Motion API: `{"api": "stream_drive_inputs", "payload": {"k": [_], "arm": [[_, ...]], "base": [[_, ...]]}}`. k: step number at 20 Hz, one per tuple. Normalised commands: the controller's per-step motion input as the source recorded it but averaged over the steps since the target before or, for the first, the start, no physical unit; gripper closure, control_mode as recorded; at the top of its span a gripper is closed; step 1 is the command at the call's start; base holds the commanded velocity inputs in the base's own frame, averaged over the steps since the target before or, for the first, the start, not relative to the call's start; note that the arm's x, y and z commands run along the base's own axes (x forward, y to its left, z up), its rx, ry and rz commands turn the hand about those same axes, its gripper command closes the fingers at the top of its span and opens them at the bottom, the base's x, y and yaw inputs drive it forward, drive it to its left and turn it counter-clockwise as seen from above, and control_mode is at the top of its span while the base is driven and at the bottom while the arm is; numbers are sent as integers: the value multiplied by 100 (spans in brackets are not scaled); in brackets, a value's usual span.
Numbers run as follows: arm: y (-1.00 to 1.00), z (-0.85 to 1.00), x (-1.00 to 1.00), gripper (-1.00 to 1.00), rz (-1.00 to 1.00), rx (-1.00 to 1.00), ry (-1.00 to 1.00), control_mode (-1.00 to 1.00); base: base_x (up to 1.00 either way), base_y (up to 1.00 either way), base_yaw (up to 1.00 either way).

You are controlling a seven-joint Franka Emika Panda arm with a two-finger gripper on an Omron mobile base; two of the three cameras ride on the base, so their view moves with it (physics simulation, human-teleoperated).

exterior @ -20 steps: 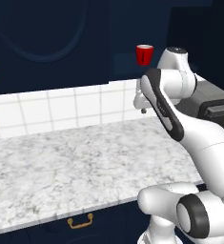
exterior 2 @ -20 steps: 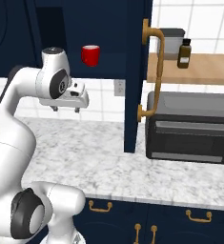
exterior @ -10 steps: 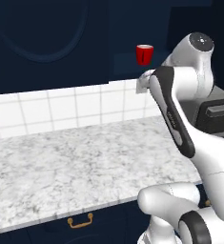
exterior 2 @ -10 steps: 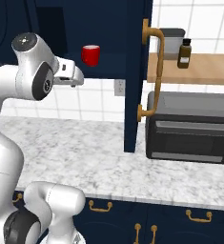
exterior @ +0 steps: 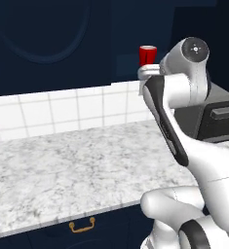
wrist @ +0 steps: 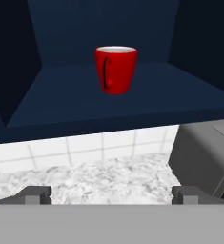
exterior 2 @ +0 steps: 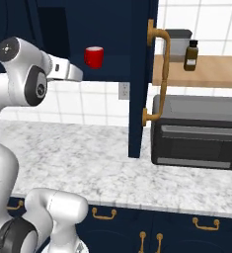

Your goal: Gather all objects into one cabinet and sort the glasses and bowls to opposite sides.

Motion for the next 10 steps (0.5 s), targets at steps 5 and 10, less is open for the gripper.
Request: {"api": "stream_drive_inputs", "payload": {"k": [5, 10], "arm": [[-38, 39, 46, -100, 12, 19, 10, -100], [-4, 6, 3, -100, 2, 3, 2, -100]], "base": [[0, 0, 0], [0, 0, 0]]}}
